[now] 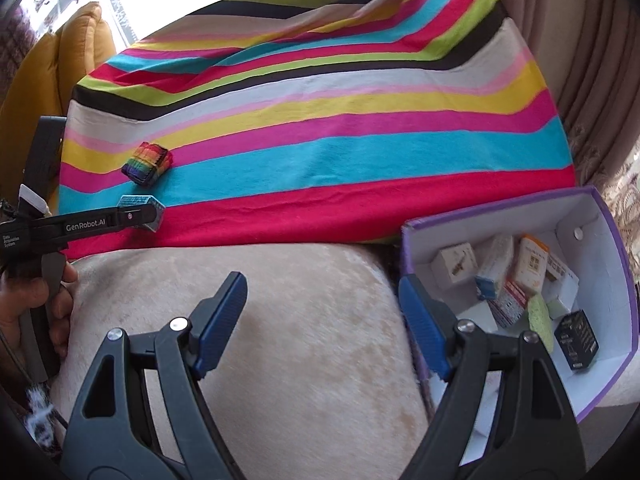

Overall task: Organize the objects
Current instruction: 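Grasp the teal box with the left gripper while the right grasps the rainbow strap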

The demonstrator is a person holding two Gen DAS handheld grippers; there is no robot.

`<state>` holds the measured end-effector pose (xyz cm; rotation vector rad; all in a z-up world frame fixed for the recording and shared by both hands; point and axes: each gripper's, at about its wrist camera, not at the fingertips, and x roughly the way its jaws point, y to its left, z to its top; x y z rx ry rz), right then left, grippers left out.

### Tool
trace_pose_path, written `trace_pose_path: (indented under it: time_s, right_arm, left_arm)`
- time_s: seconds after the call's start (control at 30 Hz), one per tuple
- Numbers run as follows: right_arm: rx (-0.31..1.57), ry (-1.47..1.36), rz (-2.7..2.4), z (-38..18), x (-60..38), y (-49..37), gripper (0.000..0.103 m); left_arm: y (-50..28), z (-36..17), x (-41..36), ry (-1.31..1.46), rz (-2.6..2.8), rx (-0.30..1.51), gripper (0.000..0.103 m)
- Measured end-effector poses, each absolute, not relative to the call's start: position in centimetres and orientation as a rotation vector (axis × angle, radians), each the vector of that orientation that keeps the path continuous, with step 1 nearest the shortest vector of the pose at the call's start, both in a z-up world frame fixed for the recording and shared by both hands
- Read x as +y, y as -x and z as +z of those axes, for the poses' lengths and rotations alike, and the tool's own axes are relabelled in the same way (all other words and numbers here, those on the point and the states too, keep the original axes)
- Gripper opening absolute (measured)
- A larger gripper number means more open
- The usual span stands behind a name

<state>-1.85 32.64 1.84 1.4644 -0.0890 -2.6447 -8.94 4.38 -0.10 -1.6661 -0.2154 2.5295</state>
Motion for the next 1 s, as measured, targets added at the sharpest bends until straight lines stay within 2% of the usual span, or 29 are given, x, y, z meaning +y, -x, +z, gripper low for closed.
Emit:
trace_pose_path:
  time_s: [0.3,0.5,0.73,1.0]
  right_arm:
    - [0.145,-1.407,-2.534,1.6,24.8,4.7,0.081]
    - [0.136,-1.409,-2.48,1.1,20.3,7.0,0.083]
    - [0.353,-1.323,-2.413,1.2,14.5,9.8,0.083]
    - [0.625,-1.16,-2.249,-0.3,8.8,12.6,0.085]
  left_arm:
    - [8.2,0.7,-0.7,1.627,2.698,-0.257,0.075]
    - [7.1,0.7,-4.9,1.594,2.804,-0.381,0.075]
    - [6.9,-0.3,-7.1,1.548,2.809,-0.573,0.075]
    - [6.7,-0.8,-7.7,1.53,2.827,-0.629,0.075]
